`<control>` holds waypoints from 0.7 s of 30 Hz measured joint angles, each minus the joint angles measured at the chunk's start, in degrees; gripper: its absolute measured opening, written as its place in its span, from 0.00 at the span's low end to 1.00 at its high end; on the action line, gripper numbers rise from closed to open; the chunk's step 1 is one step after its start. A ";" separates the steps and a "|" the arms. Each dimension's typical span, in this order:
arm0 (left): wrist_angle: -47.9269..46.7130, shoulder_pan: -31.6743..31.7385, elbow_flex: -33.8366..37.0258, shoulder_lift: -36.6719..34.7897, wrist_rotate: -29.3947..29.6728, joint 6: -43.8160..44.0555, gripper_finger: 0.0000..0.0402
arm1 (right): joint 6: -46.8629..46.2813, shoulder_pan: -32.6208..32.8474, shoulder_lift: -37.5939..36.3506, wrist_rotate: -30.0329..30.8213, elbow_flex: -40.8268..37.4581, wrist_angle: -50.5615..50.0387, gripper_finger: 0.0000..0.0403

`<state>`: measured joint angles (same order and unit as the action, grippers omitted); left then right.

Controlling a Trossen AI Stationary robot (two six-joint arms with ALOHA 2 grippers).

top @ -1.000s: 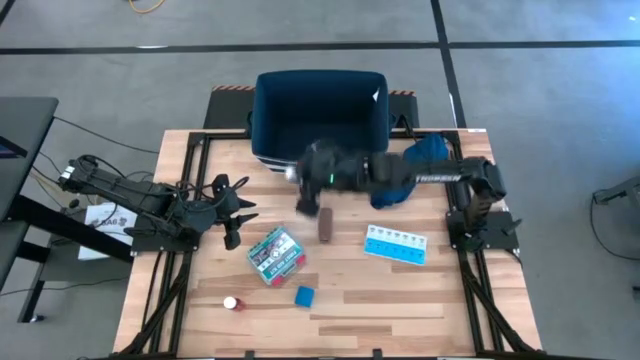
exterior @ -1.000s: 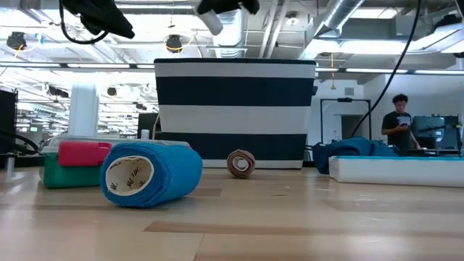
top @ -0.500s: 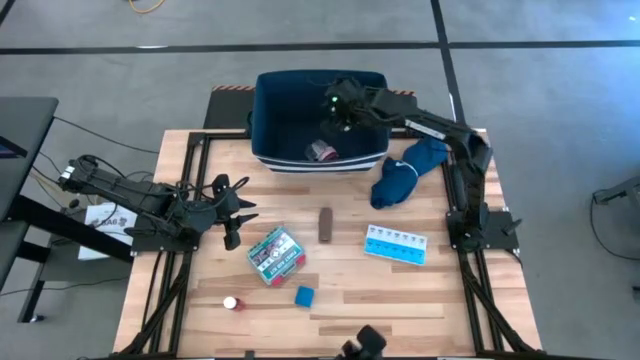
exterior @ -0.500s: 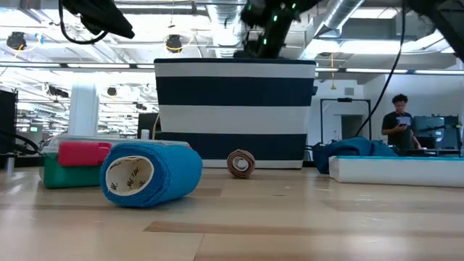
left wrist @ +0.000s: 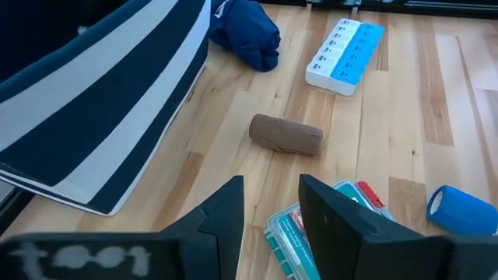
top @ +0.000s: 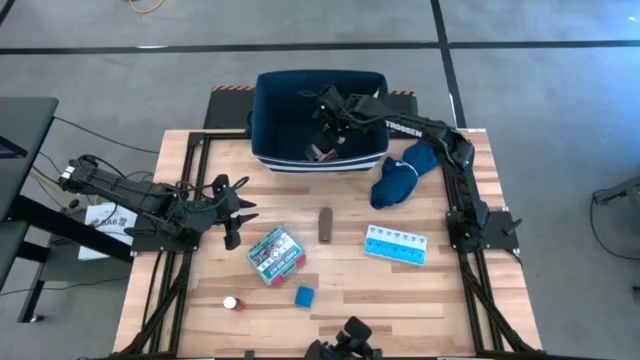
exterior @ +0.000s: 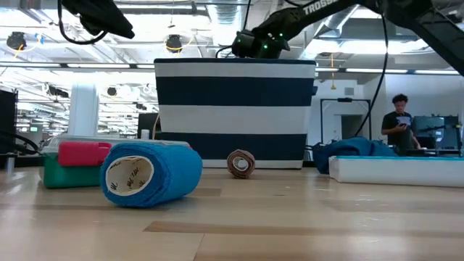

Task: Pick & place medical supplies in basket/bin

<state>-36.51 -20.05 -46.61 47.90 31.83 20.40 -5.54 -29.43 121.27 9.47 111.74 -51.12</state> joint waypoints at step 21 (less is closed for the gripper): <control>-0.01 0.00 0.00 0.00 -0.10 2.93 0.28 | 3.32 10.69 -8.06 0.22 20.79 -16.27 0.45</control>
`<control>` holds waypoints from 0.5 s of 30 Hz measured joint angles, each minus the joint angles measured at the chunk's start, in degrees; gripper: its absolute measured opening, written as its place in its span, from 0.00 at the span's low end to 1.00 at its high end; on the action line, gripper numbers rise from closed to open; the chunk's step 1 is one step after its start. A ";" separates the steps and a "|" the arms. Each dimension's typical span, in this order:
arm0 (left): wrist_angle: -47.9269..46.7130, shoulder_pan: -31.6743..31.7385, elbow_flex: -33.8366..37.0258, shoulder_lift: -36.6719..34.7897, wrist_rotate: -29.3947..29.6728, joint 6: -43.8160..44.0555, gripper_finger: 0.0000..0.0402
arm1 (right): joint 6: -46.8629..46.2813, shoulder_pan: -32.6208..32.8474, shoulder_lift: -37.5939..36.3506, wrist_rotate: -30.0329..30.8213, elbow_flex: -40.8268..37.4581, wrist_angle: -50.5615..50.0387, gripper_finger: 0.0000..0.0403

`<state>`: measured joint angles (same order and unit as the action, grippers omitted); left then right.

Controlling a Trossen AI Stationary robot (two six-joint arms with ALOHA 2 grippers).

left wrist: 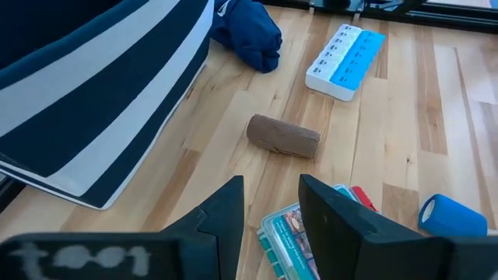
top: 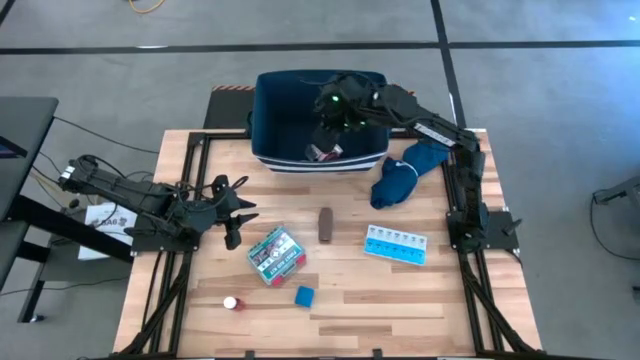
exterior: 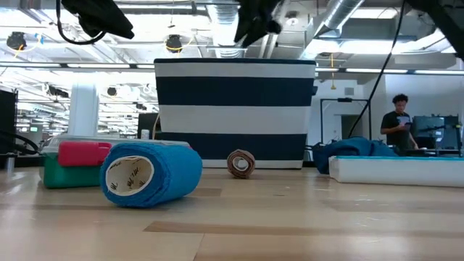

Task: Pick & place medical supplies in basket/bin

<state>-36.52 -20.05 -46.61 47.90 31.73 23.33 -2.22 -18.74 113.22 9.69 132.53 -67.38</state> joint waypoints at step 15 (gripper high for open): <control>0.03 -0.02 0.00 0.00 -1.26 3.85 0.28 | -26.92 18.75 -1.48 -0.93 -4.11 -18.94 0.49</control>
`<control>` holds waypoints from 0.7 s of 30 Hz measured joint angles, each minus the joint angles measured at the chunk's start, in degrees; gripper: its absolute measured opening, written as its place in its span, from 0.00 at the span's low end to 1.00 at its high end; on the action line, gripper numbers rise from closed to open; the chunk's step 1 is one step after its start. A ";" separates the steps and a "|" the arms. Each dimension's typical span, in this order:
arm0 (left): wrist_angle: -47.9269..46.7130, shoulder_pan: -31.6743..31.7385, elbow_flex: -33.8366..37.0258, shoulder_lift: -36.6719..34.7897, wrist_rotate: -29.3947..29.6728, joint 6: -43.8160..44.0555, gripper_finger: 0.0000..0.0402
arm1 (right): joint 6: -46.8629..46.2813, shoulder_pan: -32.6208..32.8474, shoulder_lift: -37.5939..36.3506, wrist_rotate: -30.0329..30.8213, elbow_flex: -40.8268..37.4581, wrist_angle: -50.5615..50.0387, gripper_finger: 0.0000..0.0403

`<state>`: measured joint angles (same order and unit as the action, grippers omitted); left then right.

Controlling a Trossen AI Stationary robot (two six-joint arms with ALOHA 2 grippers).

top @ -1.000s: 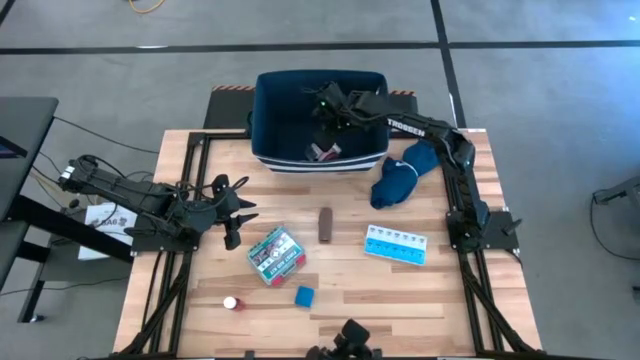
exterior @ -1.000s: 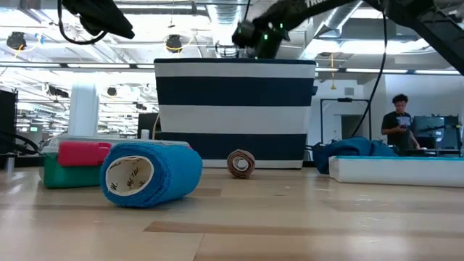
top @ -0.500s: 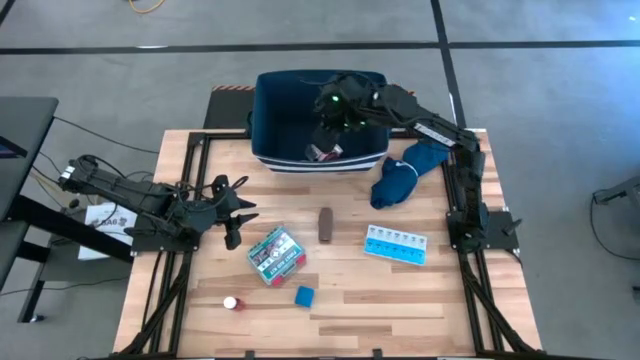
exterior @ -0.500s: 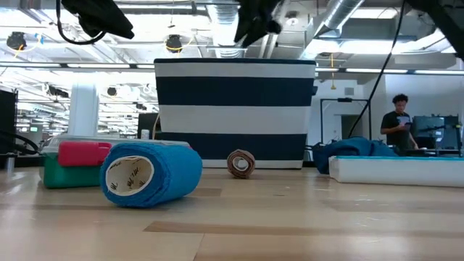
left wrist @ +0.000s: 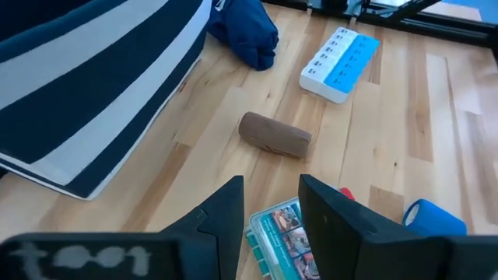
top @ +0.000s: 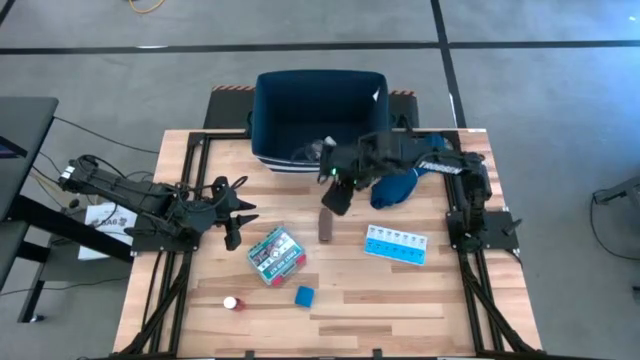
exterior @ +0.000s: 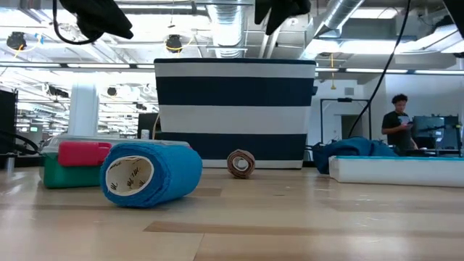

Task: Pick & place medical supplies in basket/bin

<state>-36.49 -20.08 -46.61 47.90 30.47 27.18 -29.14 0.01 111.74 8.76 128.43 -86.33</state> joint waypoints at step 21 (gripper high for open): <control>-0.07 -0.02 0.00 0.00 -3.22 5.31 0.28 | -14.91 1.29 0.16 -9.31 -35.73 32.61 0.56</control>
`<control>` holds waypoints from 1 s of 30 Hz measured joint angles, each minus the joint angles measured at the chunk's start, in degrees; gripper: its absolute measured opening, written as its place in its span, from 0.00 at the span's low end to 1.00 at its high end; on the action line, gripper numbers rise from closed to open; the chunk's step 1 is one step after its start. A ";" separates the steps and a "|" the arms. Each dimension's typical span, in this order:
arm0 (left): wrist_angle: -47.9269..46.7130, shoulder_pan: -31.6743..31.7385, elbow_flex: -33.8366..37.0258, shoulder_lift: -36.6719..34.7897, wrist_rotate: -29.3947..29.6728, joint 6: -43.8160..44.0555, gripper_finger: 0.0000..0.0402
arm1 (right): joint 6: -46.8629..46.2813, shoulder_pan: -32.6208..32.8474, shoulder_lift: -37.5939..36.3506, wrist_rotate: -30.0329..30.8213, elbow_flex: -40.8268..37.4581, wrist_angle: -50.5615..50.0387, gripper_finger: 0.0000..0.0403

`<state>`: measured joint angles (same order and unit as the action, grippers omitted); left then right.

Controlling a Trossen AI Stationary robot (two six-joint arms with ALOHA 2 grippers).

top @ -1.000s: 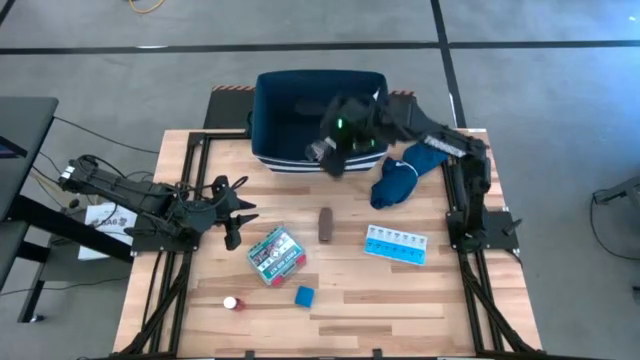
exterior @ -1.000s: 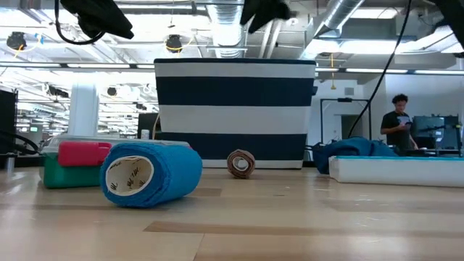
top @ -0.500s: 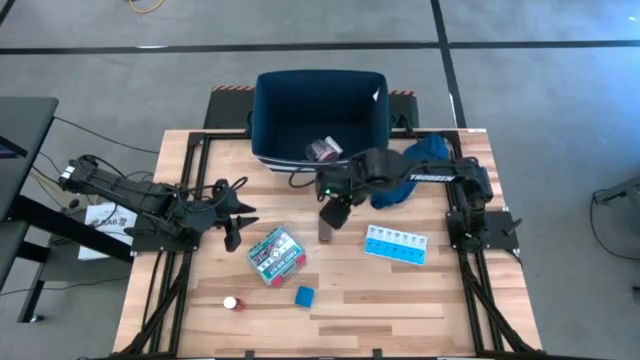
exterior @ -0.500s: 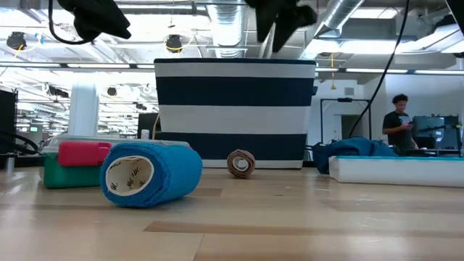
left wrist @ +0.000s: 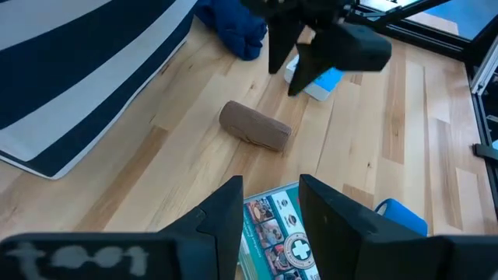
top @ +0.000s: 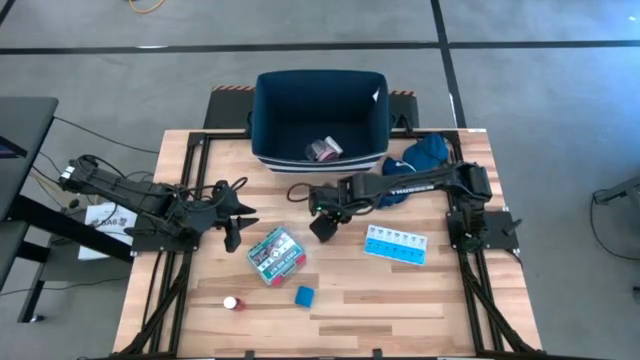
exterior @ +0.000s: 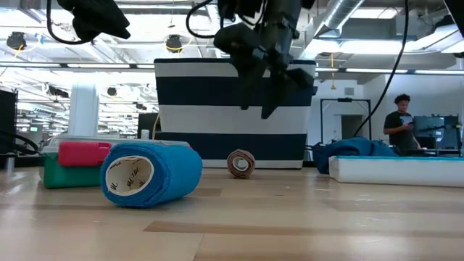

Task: Pick & place medical supplies in basket/bin

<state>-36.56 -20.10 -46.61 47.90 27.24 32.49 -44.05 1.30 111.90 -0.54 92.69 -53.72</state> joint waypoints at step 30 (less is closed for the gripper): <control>-1.22 0.02 0.00 0.00 0.22 -1.88 0.28 | -11.52 -3.34 2.95 -2.53 -15.04 23.04 0.55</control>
<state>-37.77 -20.08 -46.61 47.90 27.47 30.61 -55.57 -2.04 114.84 -3.07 77.65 -30.68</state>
